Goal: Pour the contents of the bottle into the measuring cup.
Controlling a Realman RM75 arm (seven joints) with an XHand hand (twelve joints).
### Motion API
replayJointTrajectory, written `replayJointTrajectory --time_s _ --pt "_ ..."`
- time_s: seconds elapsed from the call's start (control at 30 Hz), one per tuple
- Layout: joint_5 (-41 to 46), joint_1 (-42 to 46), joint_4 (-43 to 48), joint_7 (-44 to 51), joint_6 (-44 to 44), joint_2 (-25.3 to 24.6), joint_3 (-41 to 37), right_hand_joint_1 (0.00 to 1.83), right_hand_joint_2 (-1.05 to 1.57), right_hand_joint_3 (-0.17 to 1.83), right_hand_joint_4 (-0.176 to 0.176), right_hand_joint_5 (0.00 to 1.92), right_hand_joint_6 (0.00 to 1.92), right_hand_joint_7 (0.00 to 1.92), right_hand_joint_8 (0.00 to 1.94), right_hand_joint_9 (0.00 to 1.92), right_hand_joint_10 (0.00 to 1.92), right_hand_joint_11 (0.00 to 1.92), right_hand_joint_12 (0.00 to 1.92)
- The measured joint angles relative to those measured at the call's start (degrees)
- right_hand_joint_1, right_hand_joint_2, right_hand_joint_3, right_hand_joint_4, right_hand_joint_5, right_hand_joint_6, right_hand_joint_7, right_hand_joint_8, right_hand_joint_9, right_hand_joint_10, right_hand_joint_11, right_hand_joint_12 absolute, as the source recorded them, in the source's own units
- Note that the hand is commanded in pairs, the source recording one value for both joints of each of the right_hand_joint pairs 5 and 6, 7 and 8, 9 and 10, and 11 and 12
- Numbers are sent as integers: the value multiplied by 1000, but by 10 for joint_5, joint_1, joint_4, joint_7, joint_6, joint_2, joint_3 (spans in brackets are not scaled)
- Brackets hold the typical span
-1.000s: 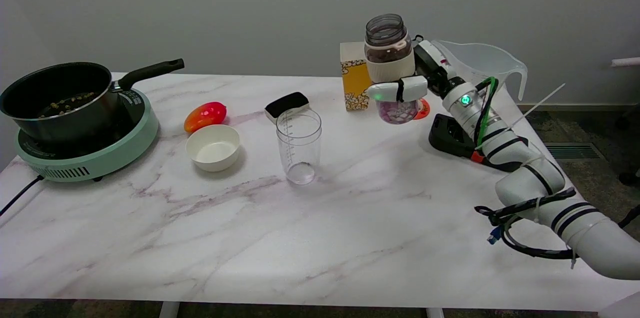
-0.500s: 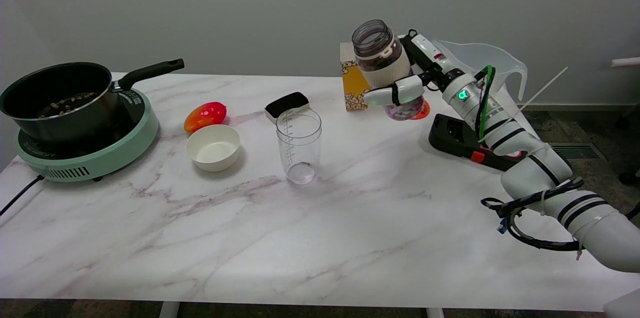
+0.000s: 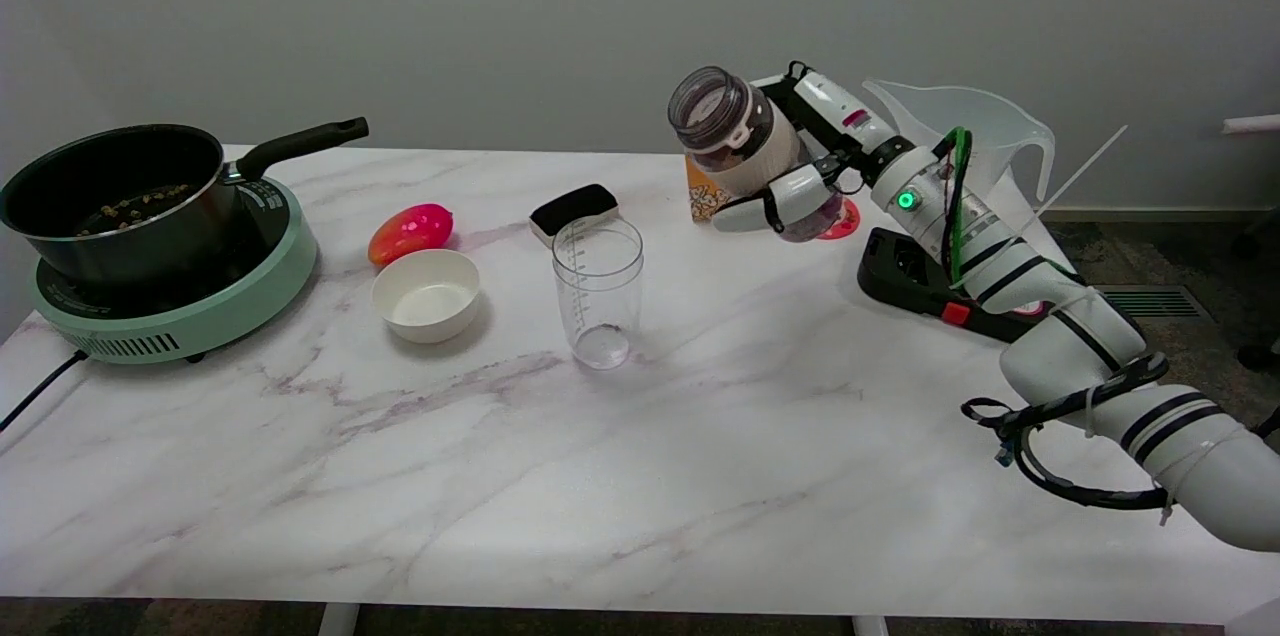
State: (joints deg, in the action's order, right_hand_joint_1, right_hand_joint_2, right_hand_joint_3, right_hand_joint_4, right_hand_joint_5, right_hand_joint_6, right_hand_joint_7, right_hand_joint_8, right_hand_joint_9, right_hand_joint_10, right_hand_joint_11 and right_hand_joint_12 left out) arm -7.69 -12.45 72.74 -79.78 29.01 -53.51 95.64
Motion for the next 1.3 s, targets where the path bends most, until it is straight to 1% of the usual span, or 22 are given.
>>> replayJointTrajectory --time_s 0.27,0.53,1.3 --pt "2 18 28 69 -11 -13 5 1248 1571 316 0 1920 1920 1721 1721 1607 1607 1317 1317" --pt "-3 25 45 111 -36 -24 11 1250 1571 372 0 1920 1920 1717 1717 1600 1600 1314 1314" --pt "-83 11 64 150 -65 -32 12 1296 1489 480 0 1912 1912 1691 1691 1569 1569 1294 1294"
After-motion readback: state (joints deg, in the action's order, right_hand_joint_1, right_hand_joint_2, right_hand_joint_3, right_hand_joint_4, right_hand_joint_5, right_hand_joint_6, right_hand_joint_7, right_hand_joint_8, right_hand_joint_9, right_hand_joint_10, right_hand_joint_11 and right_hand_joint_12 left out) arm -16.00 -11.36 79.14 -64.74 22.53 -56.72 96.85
